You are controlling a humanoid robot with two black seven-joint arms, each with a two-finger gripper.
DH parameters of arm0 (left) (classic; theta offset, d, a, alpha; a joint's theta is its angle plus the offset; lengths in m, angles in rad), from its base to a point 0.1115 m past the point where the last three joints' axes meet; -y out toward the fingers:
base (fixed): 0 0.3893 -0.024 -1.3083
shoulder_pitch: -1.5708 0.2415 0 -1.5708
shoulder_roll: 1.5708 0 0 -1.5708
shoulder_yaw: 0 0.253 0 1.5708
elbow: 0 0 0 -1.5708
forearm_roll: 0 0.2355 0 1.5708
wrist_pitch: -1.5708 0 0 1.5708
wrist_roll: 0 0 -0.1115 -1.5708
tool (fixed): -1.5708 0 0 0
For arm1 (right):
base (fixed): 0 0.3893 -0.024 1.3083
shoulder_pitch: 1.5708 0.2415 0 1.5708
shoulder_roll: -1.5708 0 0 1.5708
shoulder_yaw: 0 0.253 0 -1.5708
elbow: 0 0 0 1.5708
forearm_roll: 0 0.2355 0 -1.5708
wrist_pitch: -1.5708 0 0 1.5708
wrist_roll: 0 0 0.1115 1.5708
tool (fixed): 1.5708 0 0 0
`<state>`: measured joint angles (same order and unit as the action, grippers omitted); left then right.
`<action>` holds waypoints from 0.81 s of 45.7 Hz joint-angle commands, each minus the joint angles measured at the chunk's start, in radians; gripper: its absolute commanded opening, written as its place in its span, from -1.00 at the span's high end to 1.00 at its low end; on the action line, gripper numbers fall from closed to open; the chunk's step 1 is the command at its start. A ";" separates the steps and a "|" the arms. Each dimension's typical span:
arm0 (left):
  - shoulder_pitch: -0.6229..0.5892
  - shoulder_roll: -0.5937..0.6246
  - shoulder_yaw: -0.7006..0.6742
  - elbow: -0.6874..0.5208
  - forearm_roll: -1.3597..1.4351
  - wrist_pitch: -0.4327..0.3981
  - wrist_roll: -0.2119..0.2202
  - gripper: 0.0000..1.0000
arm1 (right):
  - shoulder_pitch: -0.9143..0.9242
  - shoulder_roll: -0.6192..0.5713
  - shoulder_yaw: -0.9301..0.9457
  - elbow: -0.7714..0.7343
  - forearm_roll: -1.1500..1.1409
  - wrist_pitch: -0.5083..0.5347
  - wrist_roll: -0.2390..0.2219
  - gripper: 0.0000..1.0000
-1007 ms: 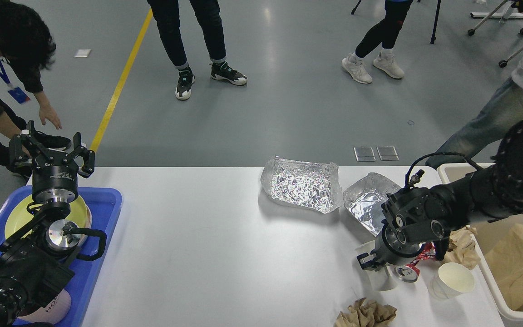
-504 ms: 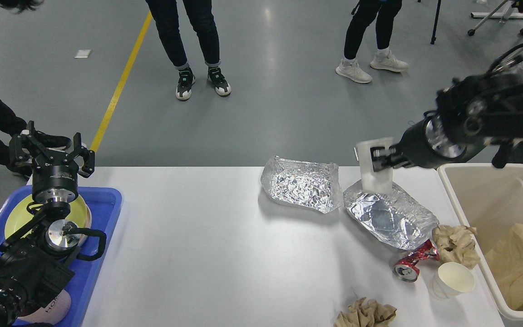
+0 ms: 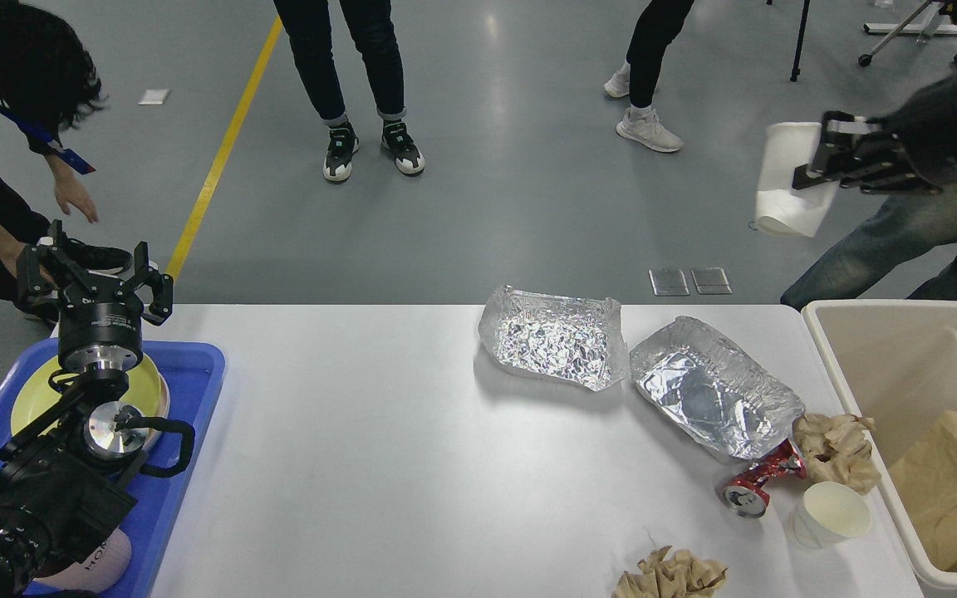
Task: Tidy desktop
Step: 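Carry the cup over the white bin and release it, then move the right gripper back toward the small white cup by the bin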
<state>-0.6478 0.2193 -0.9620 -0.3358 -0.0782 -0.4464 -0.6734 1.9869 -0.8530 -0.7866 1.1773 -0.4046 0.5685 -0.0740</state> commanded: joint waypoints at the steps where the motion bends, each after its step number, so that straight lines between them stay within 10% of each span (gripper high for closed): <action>1: 0.000 0.000 0.000 0.000 0.000 0.000 0.000 -0.93 | -0.187 -0.043 0.000 -0.125 0.000 -0.094 -0.001 1.00; 16: 0.000 0.000 0.000 0.000 0.000 0.000 0.000 -0.93 | -0.684 -0.063 0.024 -0.344 0.003 -0.498 0.000 1.00; 20: 0.000 0.000 0.000 0.000 0.000 0.000 0.000 -0.93 | -0.786 -0.023 0.026 -0.381 0.027 -0.561 0.000 0.02; 37: 0.000 0.000 0.000 0.000 0.000 0.000 0.000 -0.93 | -0.981 0.054 0.024 -0.436 0.193 -0.645 0.002 -0.75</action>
<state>-0.6471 0.2193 -0.9623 -0.3359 -0.0782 -0.4464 -0.6734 1.0189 -0.8067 -0.7612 0.7450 -0.2206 -0.0736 -0.0723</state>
